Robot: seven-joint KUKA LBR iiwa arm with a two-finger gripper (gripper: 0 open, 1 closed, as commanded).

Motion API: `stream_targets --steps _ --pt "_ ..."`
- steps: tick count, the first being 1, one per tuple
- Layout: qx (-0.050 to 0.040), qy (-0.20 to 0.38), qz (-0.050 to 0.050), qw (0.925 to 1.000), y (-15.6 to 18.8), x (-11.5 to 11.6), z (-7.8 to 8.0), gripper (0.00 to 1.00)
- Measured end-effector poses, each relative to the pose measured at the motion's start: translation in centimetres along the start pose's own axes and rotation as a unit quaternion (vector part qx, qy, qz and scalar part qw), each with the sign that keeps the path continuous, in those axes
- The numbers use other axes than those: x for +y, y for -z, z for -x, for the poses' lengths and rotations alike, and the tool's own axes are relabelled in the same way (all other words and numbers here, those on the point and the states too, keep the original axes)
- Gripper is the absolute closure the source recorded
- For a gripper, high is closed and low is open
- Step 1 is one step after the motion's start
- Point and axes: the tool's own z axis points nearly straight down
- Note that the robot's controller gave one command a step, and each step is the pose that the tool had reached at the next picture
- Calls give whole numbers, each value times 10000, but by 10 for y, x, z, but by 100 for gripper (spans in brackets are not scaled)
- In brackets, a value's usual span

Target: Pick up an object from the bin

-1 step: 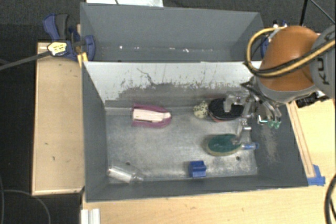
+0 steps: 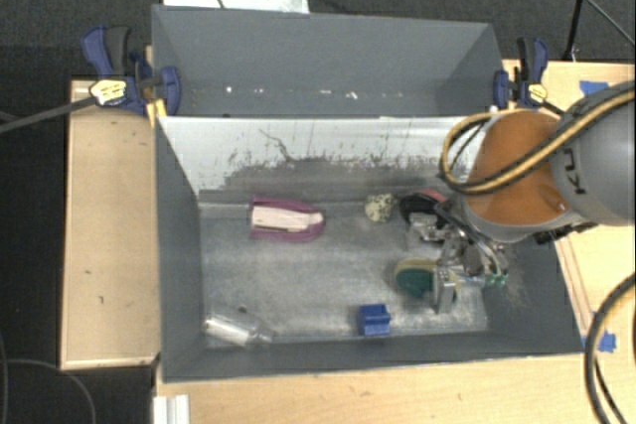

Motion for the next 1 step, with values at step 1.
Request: stream_targets --steps 1 --pt "-45 19 -11 10000 2 0 2 100"
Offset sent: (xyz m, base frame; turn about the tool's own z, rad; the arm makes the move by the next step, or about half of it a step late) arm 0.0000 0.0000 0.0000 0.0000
